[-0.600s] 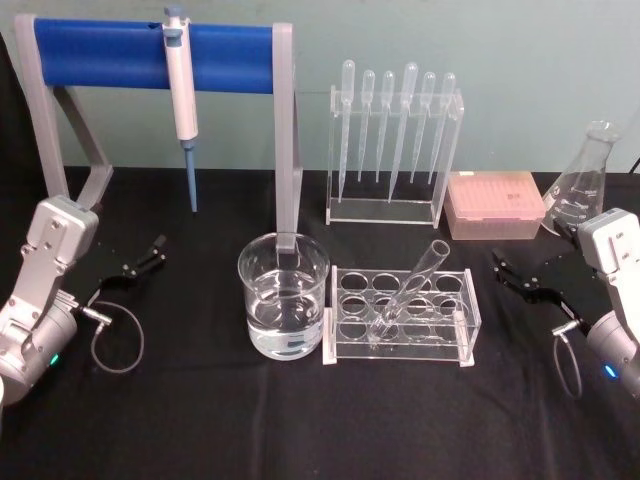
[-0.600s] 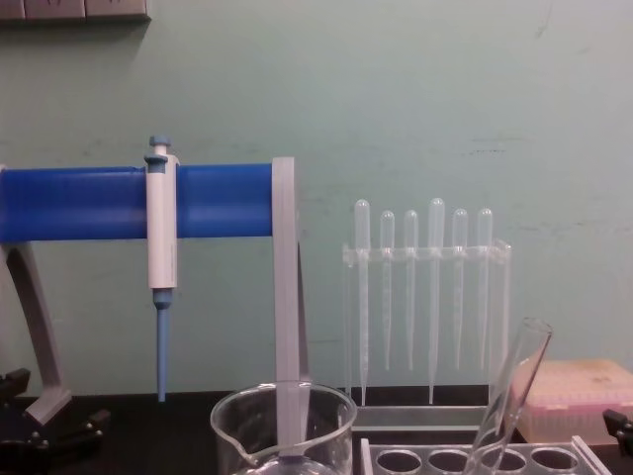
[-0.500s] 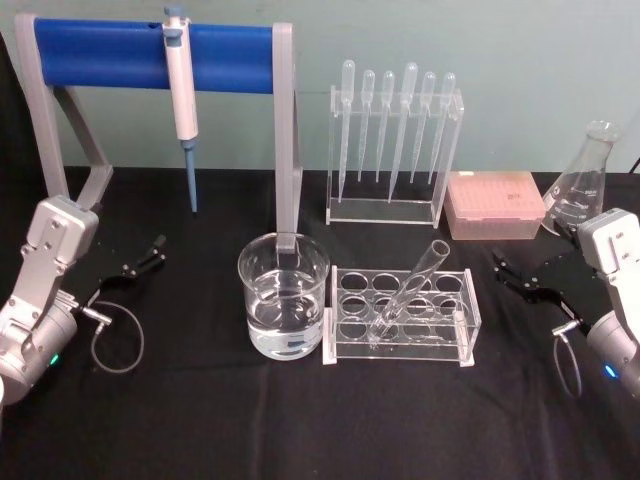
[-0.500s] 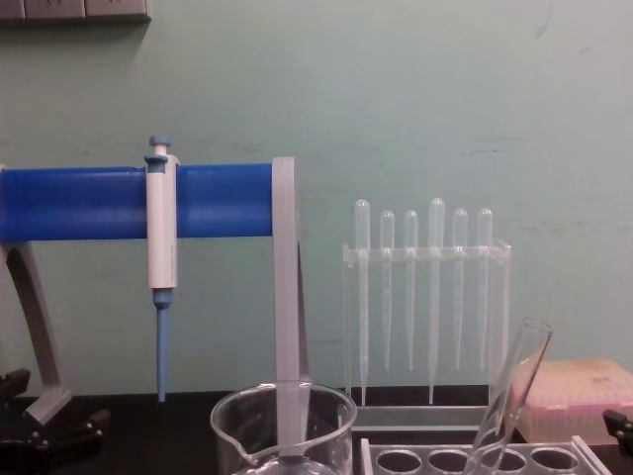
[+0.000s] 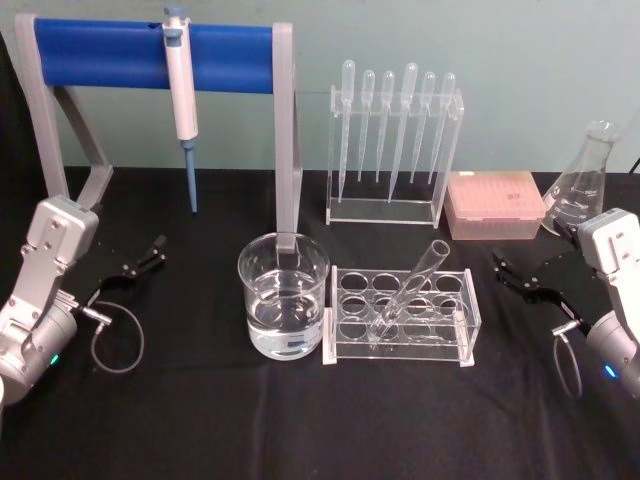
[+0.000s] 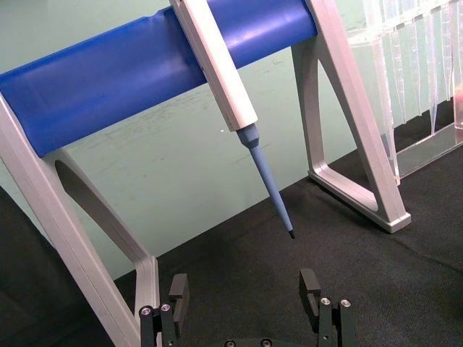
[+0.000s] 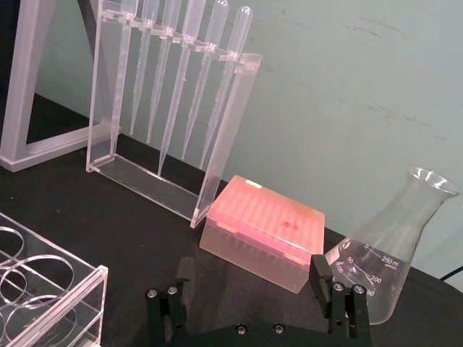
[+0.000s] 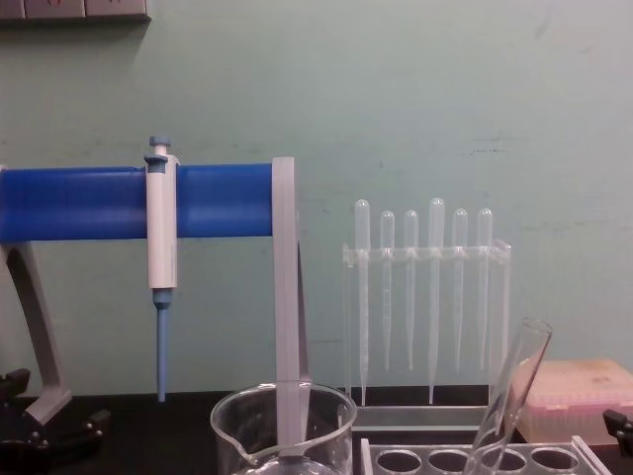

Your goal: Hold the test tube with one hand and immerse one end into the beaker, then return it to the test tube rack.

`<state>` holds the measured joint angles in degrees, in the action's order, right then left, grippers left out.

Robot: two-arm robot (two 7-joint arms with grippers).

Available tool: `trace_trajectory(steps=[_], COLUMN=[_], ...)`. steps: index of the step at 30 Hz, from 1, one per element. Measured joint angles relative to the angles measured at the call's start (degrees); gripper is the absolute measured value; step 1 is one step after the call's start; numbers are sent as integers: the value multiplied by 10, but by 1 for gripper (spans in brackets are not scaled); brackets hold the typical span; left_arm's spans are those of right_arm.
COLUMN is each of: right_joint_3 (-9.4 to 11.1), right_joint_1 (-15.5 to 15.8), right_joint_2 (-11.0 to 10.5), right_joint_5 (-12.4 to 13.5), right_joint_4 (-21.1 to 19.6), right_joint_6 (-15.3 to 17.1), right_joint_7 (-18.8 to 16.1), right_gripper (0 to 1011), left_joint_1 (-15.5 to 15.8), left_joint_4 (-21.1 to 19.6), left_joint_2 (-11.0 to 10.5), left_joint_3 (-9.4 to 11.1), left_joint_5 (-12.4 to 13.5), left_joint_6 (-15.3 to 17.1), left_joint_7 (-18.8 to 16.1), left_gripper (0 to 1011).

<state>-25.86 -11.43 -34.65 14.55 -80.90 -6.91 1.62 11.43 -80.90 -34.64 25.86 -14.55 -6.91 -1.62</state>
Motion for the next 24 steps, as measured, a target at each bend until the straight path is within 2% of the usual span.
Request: trace_trajectory(steps=[13, 16, 18, 20, 21, 23, 24], right_joint_3=[0, 10, 24, 28, 35, 43, 49], right_joint_1=[0, 19, 47, 56, 76, 95, 117], right_joint_2=[0, -6, -15, -18, -26, -34, -43], right_joint_5=[0, -2, -2, -1, 3, 9, 17], right_joint_4=[0, -14, -39, -48, -69, -92, -117], right_joint_6=[0, -6, -12, -12, -10, -6, -1], right_joint_7=[0, 3, 11, 12, 14, 14, 13], right_gripper=[1002, 1003, 1003, 1002, 1002, 1003, 1003], left_joint_1=[0, 0, 0, 0, 0, 0, 0], left_joint_4=[0, 0, 0, 0, 0, 0, 0], left_joint_2=[0, 0, 0, 0, 0, 0, 0], left_joint_3=[0, 0, 0, 0, 0, 0, 0], left_joint_5=[0, 0, 0, 0, 0, 0, 0], left_joint_6=[0, 0, 0, 0, 0, 0, 0], left_joint_7=[0, 0, 0, 0, 0, 0, 0], left_gripper=[1000, 1000, 1000, 1000, 1000, 1000, 1000])
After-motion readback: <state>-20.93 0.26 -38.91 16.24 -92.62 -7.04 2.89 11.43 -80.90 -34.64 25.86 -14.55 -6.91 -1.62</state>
